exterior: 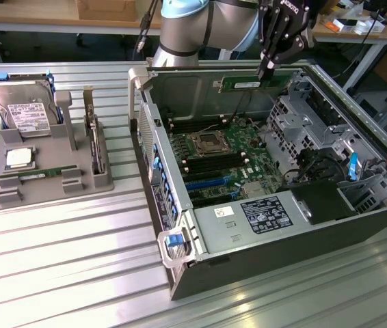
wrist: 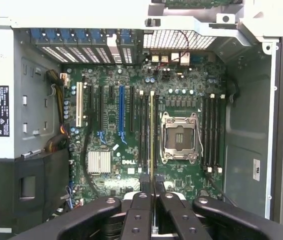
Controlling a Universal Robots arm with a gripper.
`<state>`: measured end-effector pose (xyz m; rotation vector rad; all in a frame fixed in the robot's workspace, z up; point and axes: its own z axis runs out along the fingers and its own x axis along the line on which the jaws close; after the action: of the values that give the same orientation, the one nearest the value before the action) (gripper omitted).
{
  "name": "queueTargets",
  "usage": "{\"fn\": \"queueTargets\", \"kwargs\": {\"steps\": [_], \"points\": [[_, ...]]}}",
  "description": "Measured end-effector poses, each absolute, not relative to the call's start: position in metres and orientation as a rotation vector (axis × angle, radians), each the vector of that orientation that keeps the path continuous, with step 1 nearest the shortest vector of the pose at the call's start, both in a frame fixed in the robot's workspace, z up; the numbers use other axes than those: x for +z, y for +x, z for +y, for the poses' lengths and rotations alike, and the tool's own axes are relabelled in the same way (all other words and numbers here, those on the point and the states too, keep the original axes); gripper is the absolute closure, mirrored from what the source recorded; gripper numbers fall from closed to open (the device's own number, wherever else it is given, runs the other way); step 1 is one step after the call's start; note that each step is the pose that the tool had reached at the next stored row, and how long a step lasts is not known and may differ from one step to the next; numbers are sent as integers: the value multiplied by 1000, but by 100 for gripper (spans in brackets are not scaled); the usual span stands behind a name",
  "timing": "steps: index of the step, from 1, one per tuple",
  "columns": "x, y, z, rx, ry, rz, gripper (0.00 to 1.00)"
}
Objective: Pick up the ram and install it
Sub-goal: 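Insert the ram into the slot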
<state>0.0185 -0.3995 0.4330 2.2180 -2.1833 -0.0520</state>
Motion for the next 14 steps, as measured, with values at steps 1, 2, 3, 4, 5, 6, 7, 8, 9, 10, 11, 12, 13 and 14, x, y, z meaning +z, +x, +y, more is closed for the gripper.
{"fn": "queueTargets", "kwargs": {"steps": [1,2,3,4,5,6,7,8,9,10,11,12,13,14], "points": [[433,18,-399,-52,2218,-2183,88],[432,18,-399,-52,2218,-2183,88],[432,18,-399,-52,2218,-2183,88],[431,18,-399,-52,2218,-2183,88],[431,18,-399,-52,2218,-2183,88],[431,18,-399,-52,2218,-2183,88],[430,18,-399,-52,2218,-2183,88],[430,18,-399,-52,2218,-2183,88],[429,18,-399,-52,2218,-2183,88],[429,18,-399,-52,2218,-2183,88],[429,18,-399,-52,2218,-2183,88],[428,18,-399,-52,2218,-2183,88],[428,18,-399,-52,2218,-2183,88],[427,18,-399,-52,2218,-2183,88]]}}
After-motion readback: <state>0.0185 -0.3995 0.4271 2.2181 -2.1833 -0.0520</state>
